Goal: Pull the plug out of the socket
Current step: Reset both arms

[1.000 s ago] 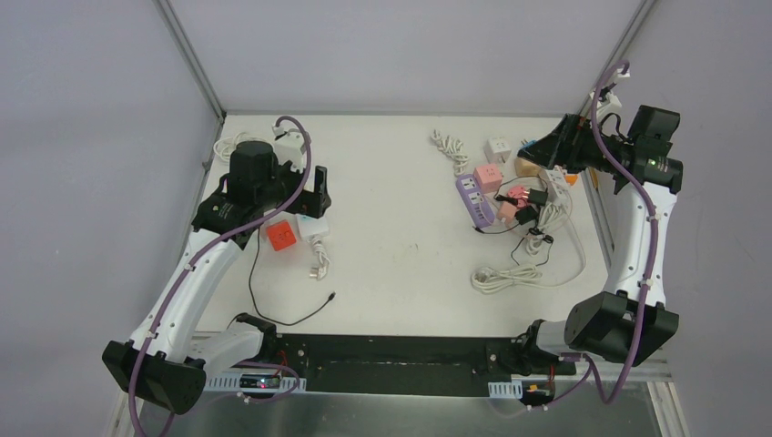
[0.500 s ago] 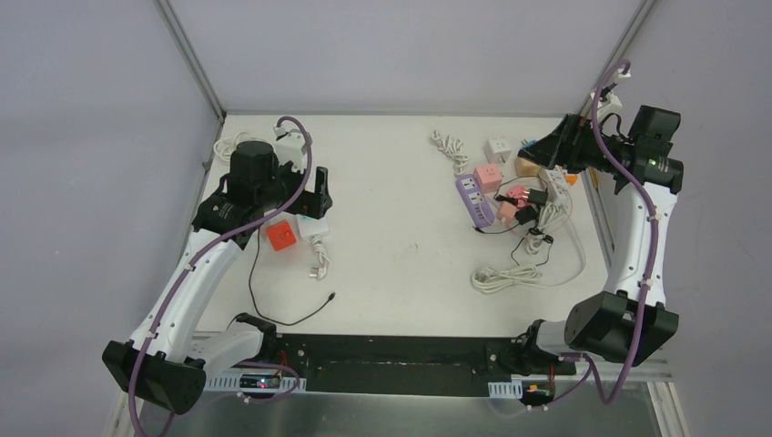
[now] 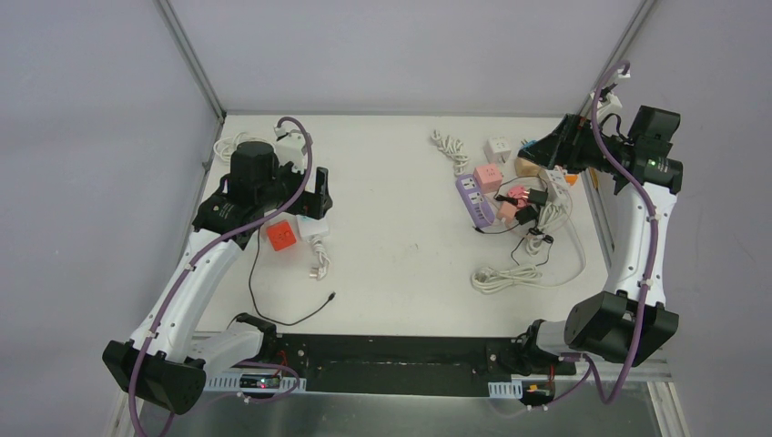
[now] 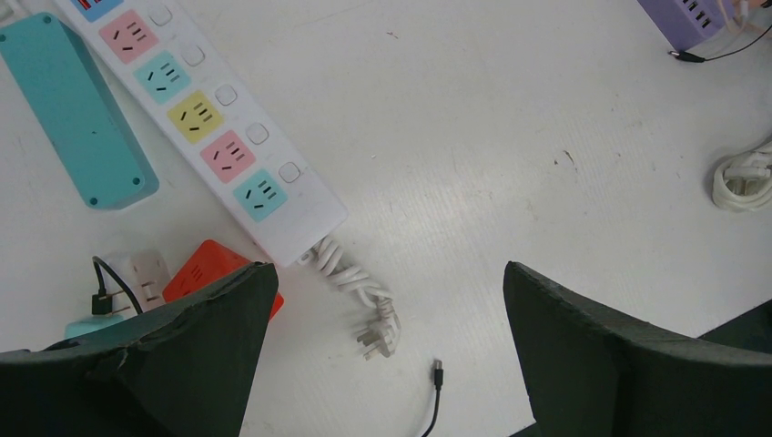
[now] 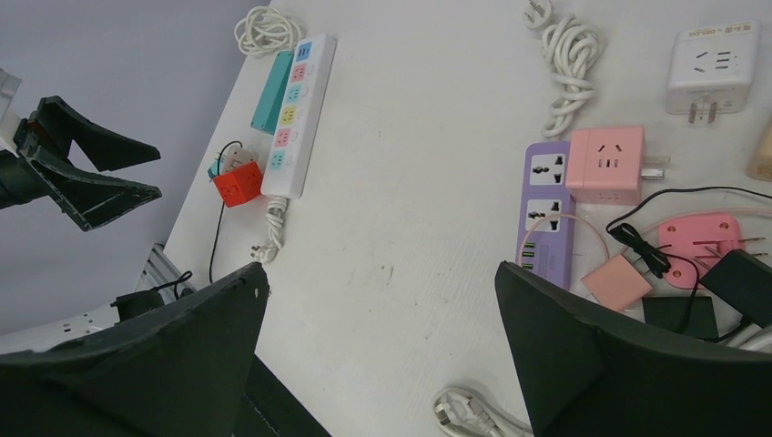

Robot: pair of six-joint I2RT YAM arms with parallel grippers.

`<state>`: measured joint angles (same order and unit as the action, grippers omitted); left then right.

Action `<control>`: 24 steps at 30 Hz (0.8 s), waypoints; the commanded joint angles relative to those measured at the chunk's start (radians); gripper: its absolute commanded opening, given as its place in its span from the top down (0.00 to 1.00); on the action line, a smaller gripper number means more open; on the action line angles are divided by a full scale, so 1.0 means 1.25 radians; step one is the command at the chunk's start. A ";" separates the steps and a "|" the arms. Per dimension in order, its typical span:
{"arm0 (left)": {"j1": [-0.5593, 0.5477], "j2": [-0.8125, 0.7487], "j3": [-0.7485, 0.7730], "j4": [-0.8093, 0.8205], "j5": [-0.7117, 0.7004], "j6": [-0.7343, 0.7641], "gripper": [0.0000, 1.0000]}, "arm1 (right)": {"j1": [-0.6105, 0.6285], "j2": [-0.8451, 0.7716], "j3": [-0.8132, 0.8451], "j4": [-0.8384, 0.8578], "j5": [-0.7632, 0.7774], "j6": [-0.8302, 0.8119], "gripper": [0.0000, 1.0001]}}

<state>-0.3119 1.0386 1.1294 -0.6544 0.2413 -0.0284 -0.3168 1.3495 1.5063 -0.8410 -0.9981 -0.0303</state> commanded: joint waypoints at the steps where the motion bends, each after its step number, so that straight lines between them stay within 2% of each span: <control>1: 0.010 -0.012 -0.003 0.029 0.008 0.015 0.01 | -0.007 -0.024 -0.008 0.043 0.025 0.018 0.00; 6: 0.010 -0.012 -0.003 0.029 0.007 0.015 0.01 | 0.011 -0.027 -0.022 0.040 0.094 -0.001 0.00; 16: 0.031 -0.002 -0.004 0.029 -0.012 -0.012 0.01 | 0.109 -0.024 -0.030 0.025 0.334 -0.079 0.00; 24: 0.142 0.013 -0.009 0.064 0.082 -0.093 0.01 | 0.160 -0.035 -0.040 0.057 0.557 -0.117 0.00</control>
<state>-0.1925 1.0538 1.1294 -0.6392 0.2737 -0.0753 -0.1326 1.3476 1.4582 -0.8200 -0.4877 -0.1368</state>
